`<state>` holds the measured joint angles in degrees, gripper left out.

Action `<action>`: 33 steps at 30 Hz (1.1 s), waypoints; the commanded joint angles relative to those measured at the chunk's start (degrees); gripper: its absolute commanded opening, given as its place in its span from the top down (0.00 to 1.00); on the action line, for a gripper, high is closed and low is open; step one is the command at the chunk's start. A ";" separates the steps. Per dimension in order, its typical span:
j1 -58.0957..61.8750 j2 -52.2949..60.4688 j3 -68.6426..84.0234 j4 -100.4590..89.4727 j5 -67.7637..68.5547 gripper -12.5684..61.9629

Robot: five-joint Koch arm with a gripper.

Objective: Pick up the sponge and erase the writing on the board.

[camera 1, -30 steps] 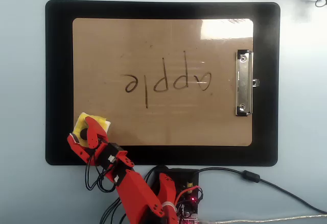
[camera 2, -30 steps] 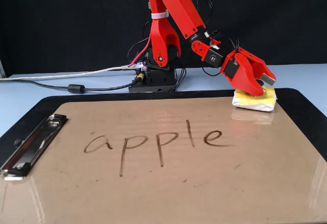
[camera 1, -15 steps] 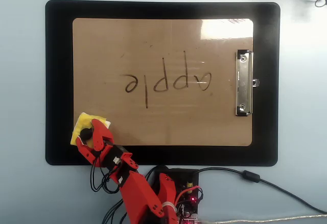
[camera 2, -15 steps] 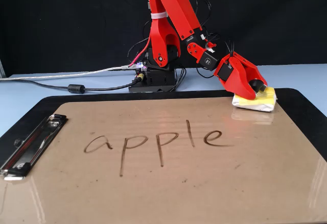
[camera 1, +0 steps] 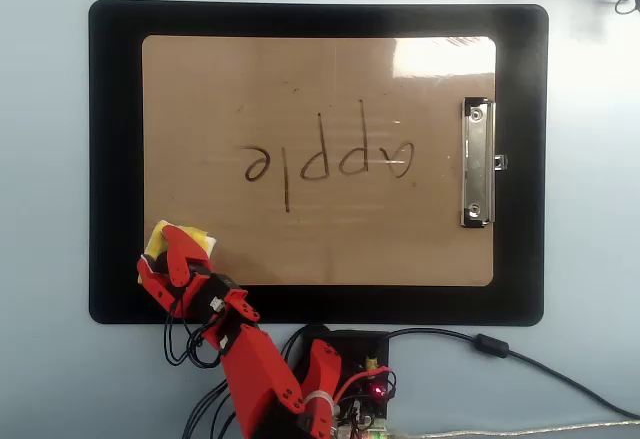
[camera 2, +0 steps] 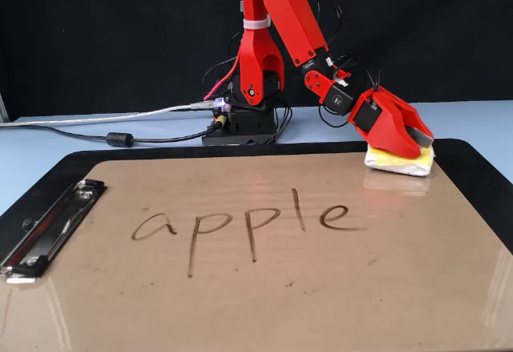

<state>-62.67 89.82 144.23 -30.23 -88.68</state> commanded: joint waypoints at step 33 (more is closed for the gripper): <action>31.90 7.12 6.50 -0.97 8.61 0.94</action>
<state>-33.49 95.62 151.26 -30.59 -83.50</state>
